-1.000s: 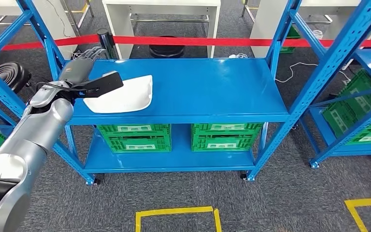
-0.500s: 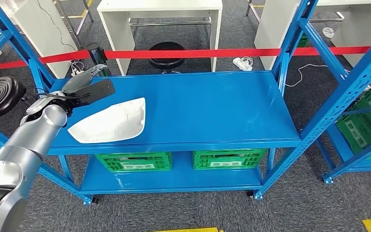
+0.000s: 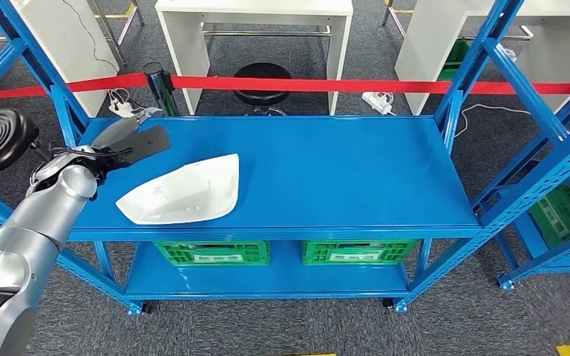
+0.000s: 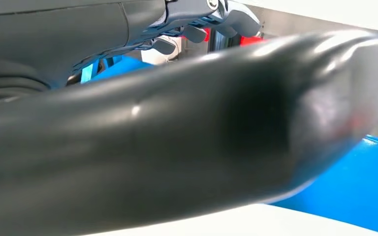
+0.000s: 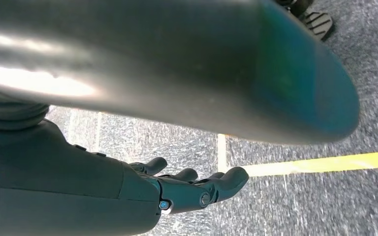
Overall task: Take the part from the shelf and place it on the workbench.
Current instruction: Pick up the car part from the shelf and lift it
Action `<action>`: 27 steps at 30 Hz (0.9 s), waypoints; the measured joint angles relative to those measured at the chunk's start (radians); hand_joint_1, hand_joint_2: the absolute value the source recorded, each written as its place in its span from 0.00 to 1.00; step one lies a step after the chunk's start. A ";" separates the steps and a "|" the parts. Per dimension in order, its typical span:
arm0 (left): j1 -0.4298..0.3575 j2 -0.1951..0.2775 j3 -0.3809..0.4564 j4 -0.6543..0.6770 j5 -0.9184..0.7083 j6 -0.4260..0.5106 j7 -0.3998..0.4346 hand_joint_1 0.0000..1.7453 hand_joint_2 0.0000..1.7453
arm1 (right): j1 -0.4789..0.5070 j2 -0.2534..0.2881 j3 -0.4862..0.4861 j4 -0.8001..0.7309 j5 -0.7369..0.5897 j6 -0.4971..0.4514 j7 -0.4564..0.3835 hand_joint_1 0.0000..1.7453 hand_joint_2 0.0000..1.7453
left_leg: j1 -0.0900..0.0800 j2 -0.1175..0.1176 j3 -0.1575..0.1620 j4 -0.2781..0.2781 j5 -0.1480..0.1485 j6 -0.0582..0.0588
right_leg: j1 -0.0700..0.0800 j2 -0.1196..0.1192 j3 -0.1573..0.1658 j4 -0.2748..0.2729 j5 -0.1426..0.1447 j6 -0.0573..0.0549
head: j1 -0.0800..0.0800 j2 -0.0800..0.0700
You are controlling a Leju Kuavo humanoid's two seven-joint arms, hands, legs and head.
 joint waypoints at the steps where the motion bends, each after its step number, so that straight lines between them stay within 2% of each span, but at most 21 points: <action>1: 0.001 0.001 0.000 0.000 0.001 -0.002 0.000 0.00 0.00 | 0.000 0.000 0.000 0.000 0.000 0.000 0.000 0.00 0.00 | 0.000 0.000 0.000 0.000 0.000 0.001 | 0.000 0.000 0.000 0.000 0.000 0.003 | 0.000 0.000; 5: 0.001 0.004 0.000 -0.001 0.002 -0.003 0.000 0.00 0.00 | -0.001 0.000 0.000 0.000 0.003 -0.001 0.000 0.00 0.00 | -0.001 0.000 0.001 0.000 -0.001 0.001 | -0.001 0.000 0.001 -0.001 0.000 0.007 | 0.000 0.000; 9: 0.002 0.004 0.000 -0.001 0.004 -0.025 0.019 0.00 1.00 | -0.001 0.000 0.000 0.000 0.003 -0.002 0.003 0.00 0.00 | 0.000 0.000 0.003 0.000 -0.001 0.001 | -0.001 0.000 0.002 -0.001 0.000 0.007 | 0.000 0.000; 14: 0.002 0.002 -0.002 -0.001 0.020 -0.083 0.047 0.00 1.00 | -0.001 0.000 0.000 0.000 0.003 -0.003 0.003 0.00 0.00 | 0.001 0.001 0.005 0.000 0.000 0.001 | -0.001 0.000 0.003 0.000 0.000 0.007 | 0.000 0.000; 18: 0.002 0.000 -0.008 0.000 0.013 -0.095 0.058 0.00 1.00 | -0.001 0.000 0.000 0.000 0.010 -0.002 -0.002 0.00 1.00 | 0.002 0.001 0.005 0.000 0.000 0.001 | -0.001 0.000 0.003 0.000 0.000 0.006 | 0.000 0.000; 20: 0.004 -0.001 -0.016 0.001 0.004 -0.092 0.064 0.00 1.00 | -0.001 0.000 0.000 0.000 0.013 -0.002 -0.001 0.00 1.00 | 0.002 0.001 0.005 0.000 0.000 0.000 | -0.001 0.000 0.003 0.001 0.000 0.006 | 0.000 0.000; 24: 0.021 -0.008 -0.049 0.004 -0.039 -0.064 0.090 0.00 1.00 | -0.002 0.000 0.000 0.000 0.018 -0.001 0.001 0.00 0.00 | 0.002 0.001 0.005 0.000 0.000 0.000 | -0.001 0.000 0.003 0.001 0.000 0.006 | 0.000 0.000; 27: 0.046 -0.019 -0.086 0.006 -0.081 -0.020 0.122 0.00 1.00 | -0.002 0.000 0.000 0.000 0.019 0.000 -0.001 0.00 0.00 | 0.002 0.001 0.005 0.000 0.000 0.000 | -0.001 0.000 0.003 0.000 0.000 0.006 | 0.000 0.000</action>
